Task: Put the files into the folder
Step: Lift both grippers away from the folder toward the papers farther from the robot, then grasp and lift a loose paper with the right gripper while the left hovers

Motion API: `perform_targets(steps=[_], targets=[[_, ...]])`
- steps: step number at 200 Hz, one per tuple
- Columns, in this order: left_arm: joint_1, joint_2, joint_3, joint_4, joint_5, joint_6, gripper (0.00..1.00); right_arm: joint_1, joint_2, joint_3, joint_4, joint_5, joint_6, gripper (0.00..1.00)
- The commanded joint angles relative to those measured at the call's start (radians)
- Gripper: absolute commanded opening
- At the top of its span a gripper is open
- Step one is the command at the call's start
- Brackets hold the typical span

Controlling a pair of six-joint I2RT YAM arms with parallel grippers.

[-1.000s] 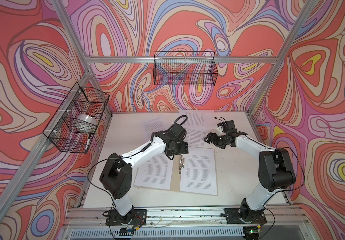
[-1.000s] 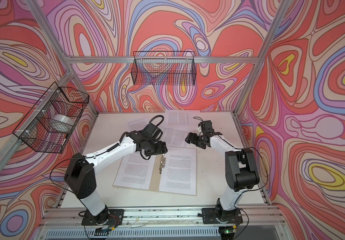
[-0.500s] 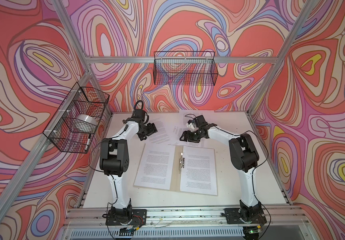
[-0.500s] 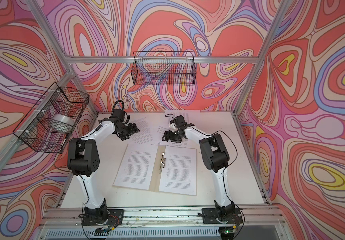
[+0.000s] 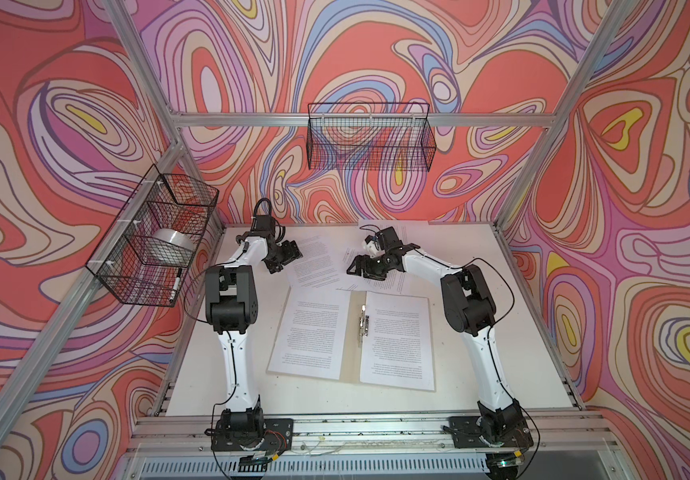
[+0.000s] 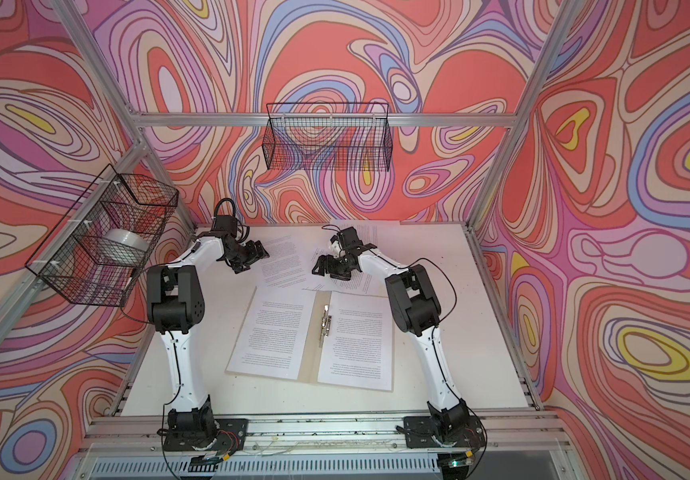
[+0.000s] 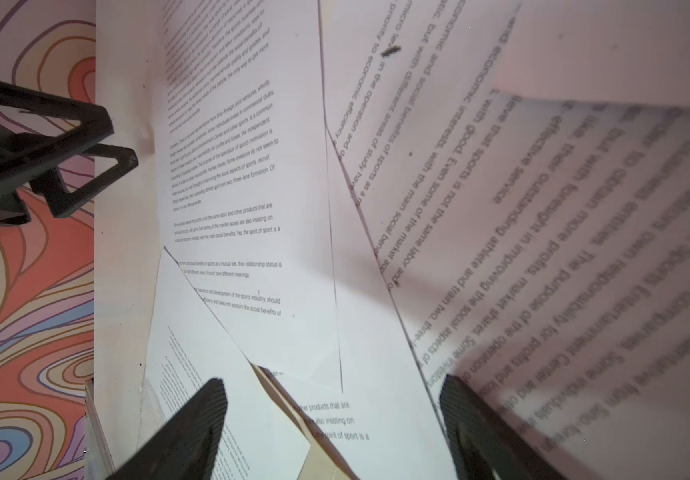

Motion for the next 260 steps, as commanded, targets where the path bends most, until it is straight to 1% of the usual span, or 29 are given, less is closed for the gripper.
perform_targets(steps=[1, 20, 72, 99, 117, 142, 163, 184, 192, 206, 218, 245, 260], targets=[[-0.001, 0.047, 0.032, -0.02, 0.033, 0.013, 0.85, 0.002, 0.058, 0.021, -0.015, 0.004, 0.042, 0.86], [-0.001, 0.064, 0.03, -0.016, 0.064, -0.001, 0.84, 0.002, 0.068, 0.023, -0.001, -0.019, 0.054, 0.86], [-0.023, 0.055, -0.042, 0.085, 0.236, -0.048, 0.81, 0.003, 0.11, 0.043, 0.025, -0.089, 0.064, 0.88], [-0.061, 0.07, -0.023, 0.047, 0.224, -0.031, 0.81, 0.002, 0.132, 0.06, 0.031, -0.099, 0.086, 0.88], [-0.079, 0.088, -0.012, 0.045, 0.236, -0.045, 0.81, 0.002, 0.146, 0.067, 0.041, -0.111, 0.104, 0.88], [-0.102, 0.11, 0.012, 0.027, 0.224, -0.04, 0.8, 0.002, 0.149, 0.063, 0.072, -0.129, 0.117, 0.88], [-0.107, 0.12, 0.025, 0.007, 0.207, -0.034, 0.8, 0.001, 0.129, 0.05, 0.095, -0.13, 0.113, 0.87], [-0.107, 0.127, 0.023, -0.002, 0.205, -0.027, 0.8, -0.008, 0.124, 0.055, 0.084, -0.102, 0.094, 0.89], [-0.109, 0.132, 0.024, -0.006, 0.206, -0.023, 0.8, -0.014, 0.134, 0.062, 0.095, -0.123, 0.098, 0.9], [-0.113, 0.139, 0.027, -0.01, 0.207, -0.016, 0.8, -0.02, 0.166, 0.09, 0.112, -0.193, 0.12, 0.89], [-0.123, 0.15, 0.041, -0.022, 0.201, -0.007, 0.8, -0.018, 0.181, 0.104, 0.115, -0.199, 0.127, 0.88], [-0.148, 0.182, 0.075, -0.038, 0.205, -0.003, 0.8, -0.021, 0.167, 0.069, 0.198, -0.225, 0.155, 0.89], [-0.156, 0.194, 0.088, -0.046, 0.201, 0.003, 0.8, -0.02, 0.161, 0.065, 0.232, -0.262, 0.159, 0.9]])
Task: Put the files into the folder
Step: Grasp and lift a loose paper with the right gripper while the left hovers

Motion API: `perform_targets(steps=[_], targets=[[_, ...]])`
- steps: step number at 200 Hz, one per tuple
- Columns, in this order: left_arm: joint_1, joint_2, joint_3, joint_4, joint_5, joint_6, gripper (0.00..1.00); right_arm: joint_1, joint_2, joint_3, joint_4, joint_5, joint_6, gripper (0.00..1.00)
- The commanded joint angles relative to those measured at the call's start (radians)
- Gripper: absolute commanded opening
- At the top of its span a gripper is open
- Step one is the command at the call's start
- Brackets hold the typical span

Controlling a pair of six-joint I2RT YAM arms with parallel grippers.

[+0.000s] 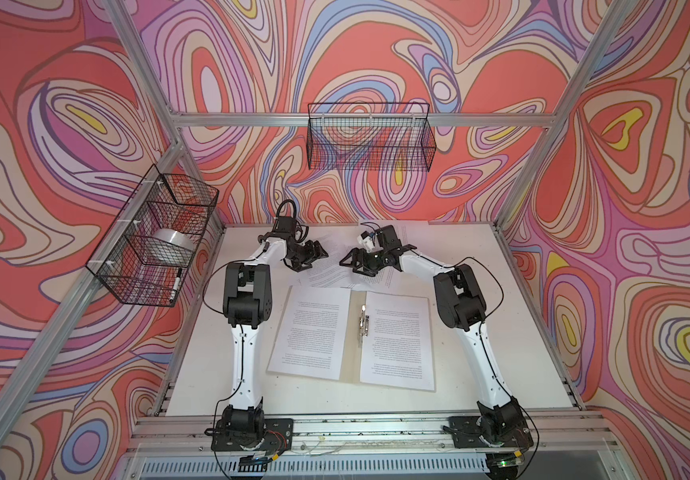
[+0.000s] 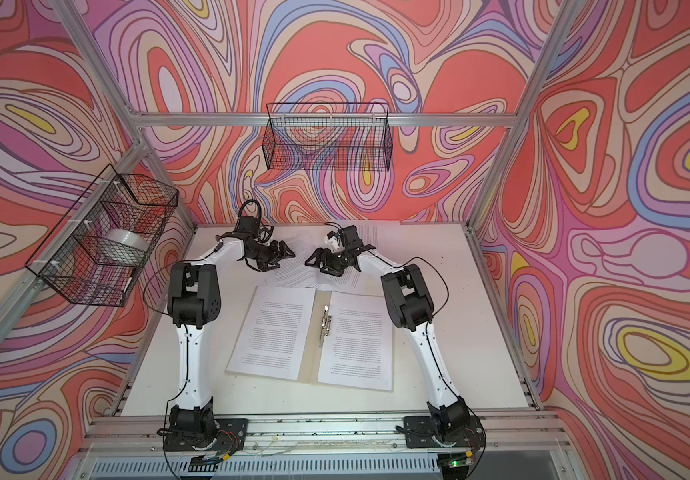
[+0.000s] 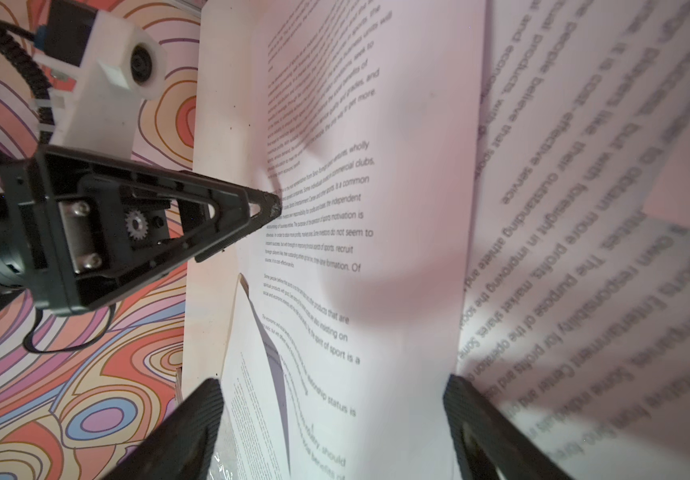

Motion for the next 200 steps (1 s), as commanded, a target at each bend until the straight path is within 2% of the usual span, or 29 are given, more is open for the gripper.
perform_targets(steps=[1, 66, 106, 135, 160, 200], targets=[[-0.035, 0.086, -0.004, -0.097, -0.02, 0.023, 0.8, 0.001, 0.041, -0.028, 0.05, -0.044, 0.02, 0.9], [-0.037, 0.102, 0.006, -0.122, -0.024, 0.053, 0.8, -0.011, 0.007, -0.047, 0.187, -0.076, 0.017, 0.94], [-0.037, 0.102, 0.005, -0.128, -0.027, 0.056, 0.79, -0.013, 0.075, 0.059, 0.196, -0.104, 0.03, 0.95], [-0.035, 0.105, 0.002, -0.132, -0.031, 0.06, 0.79, -0.018, 0.115, 0.108, 0.167, -0.078, 0.039, 0.92], [-0.035, 0.109, 0.002, -0.133, -0.027, 0.061, 0.79, -0.037, 0.118, 0.069, 0.29, -0.093, 0.11, 0.96], [-0.034, 0.111, 0.007, -0.133, -0.021, 0.062, 0.79, -0.042, 0.214, 0.222, 0.276, -0.123, 0.109, 0.95]])
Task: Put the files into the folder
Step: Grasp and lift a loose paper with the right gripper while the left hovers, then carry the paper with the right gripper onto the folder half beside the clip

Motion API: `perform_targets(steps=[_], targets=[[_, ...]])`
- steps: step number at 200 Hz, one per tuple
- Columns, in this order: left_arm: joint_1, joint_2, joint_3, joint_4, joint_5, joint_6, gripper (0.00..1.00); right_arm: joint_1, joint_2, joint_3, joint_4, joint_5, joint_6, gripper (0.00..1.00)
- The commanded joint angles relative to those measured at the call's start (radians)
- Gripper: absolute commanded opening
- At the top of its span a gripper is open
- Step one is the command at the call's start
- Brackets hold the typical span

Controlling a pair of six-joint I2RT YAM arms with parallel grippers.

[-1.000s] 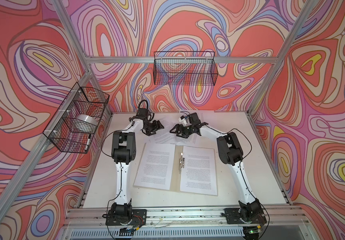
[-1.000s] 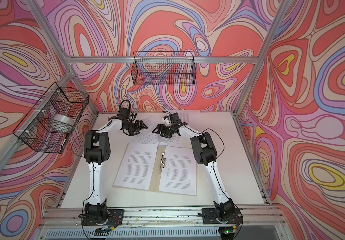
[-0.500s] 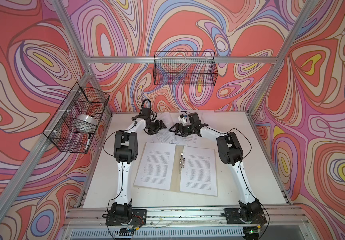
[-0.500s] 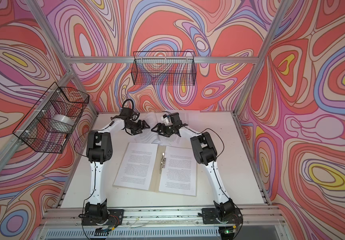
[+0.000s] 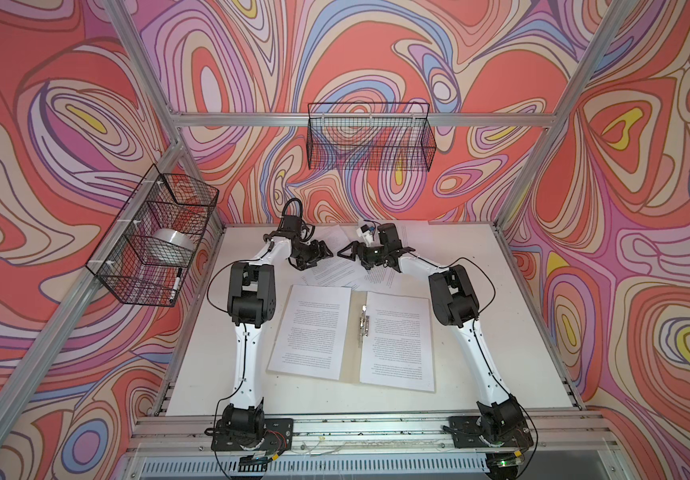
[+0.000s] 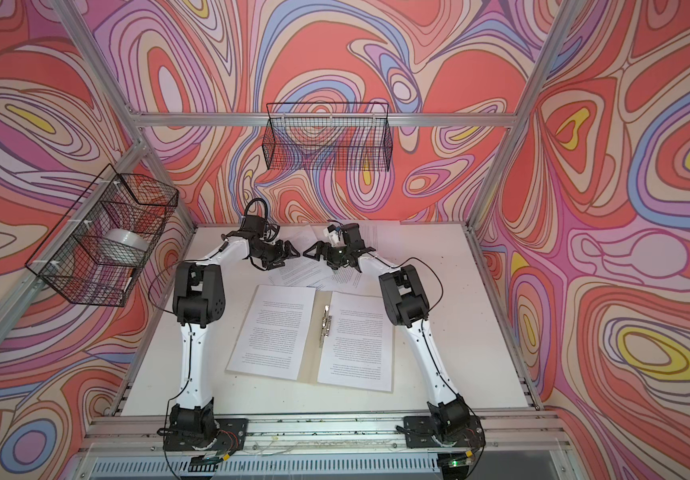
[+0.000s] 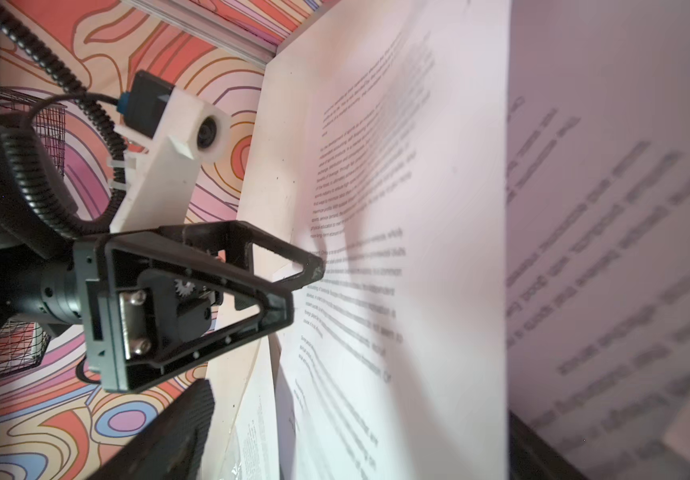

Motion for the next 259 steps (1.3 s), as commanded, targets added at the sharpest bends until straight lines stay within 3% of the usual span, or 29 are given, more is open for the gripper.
perform_targets(steps=[1, 43, 80, 115, 127, 169, 175, 229, 259], targets=[[-0.014, 0.09, -0.025, -0.122, -0.021, 0.013, 0.79, -0.006, 0.064, 0.078, 0.038, -0.023, 0.022, 0.94], [-0.007, 0.096, -0.026, -0.12, -0.012, 0.007, 0.79, -0.008, 0.095, 0.121, 0.027, -0.012, 0.038, 0.84], [0.003, 0.092, -0.028, -0.11, 0.009, -0.004, 0.78, -0.008, 0.107, 0.123, 0.026, 0.006, 0.045, 0.59], [0.006, 0.073, -0.021, -0.101, 0.033, -0.015, 0.8, -0.008, 0.107, 0.128, 0.025, 0.021, 0.044, 0.21], [0.007, 0.057, -0.013, -0.107, 0.037, -0.019, 0.81, -0.009, 0.106, 0.141, 0.015, 0.024, 0.042, 0.0], [0.006, -0.151, -0.049, -0.044, 0.023, -0.067, 0.91, -0.006, -0.029, 0.095, 0.017, 0.083, 0.045, 0.0], [0.006, -0.193, -0.066, -0.029, 0.014, -0.078, 1.0, -0.008, -0.066, 0.075, 0.02, 0.109, 0.049, 0.0], [-0.004, -0.596, -0.317, 0.03, -0.091, -0.144, 1.0, -0.01, -0.33, -0.032, -0.091, 0.267, 0.03, 0.0], [-0.035, -0.759, -0.444, -0.021, -0.097, -0.096, 1.0, -0.044, -0.543, -0.243, -0.131, 0.337, 0.018, 0.0]])
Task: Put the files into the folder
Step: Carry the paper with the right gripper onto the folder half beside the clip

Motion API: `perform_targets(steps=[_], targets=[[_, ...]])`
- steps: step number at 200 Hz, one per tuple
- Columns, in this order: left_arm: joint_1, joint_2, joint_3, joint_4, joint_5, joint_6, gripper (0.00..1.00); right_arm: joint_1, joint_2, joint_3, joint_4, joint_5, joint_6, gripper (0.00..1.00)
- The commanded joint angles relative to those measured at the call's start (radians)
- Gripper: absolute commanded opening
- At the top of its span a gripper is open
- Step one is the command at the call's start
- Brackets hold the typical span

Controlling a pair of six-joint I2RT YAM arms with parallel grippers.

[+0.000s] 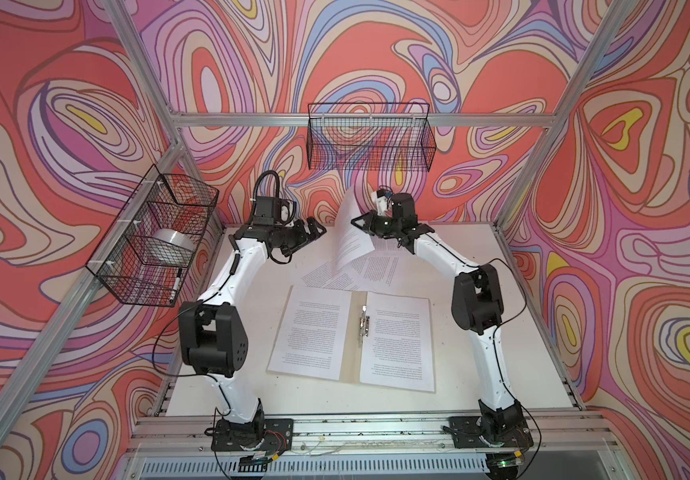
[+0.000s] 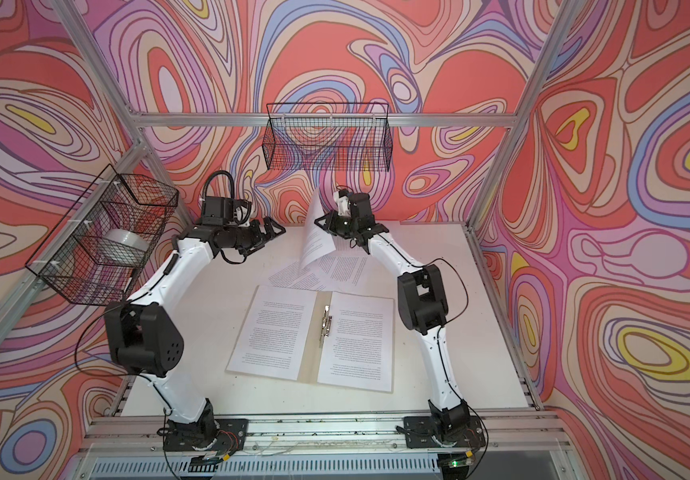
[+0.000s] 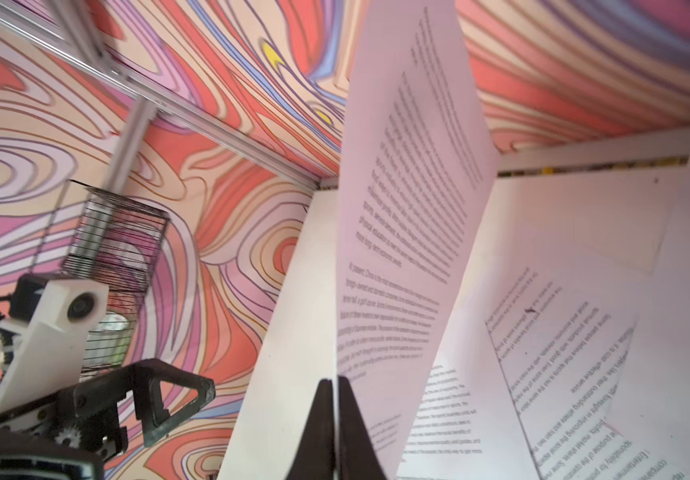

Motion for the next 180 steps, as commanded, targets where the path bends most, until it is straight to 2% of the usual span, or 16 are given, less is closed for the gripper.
perform_targets(steps=[1, 37, 75, 100, 138, 180], targets=[[-0.031, -0.074, -0.1, -0.054, -0.03, 0.028, 1.0, -0.034, -0.147, -0.143, -0.064, 0.088, -0.021, 0.0], [-0.108, -0.22, -0.246, -0.086, -0.018, 0.095, 1.0, -0.166, -0.456, -0.563, -0.037, 0.074, 0.009, 0.0], [-0.187, -0.3, -0.355, -0.178, -0.021, 0.195, 1.0, -0.238, -0.764, -0.91, -0.2, 0.212, -0.118, 0.0], [-0.189, -0.337, -0.436, -0.21, -0.035, 0.248, 1.0, -0.239, -0.871, -1.099, -0.228, 0.266, -0.12, 0.0], [-0.19, -0.363, -0.532, -0.175, 0.025, 0.26, 1.0, -0.22, -1.006, -1.362, -0.178, 0.298, -0.03, 0.0], [-0.19, -0.348, -0.525, -0.162, 0.063, 0.25, 1.0, -0.131, -1.039, -1.454, -0.179, 0.339, 0.007, 0.0]])
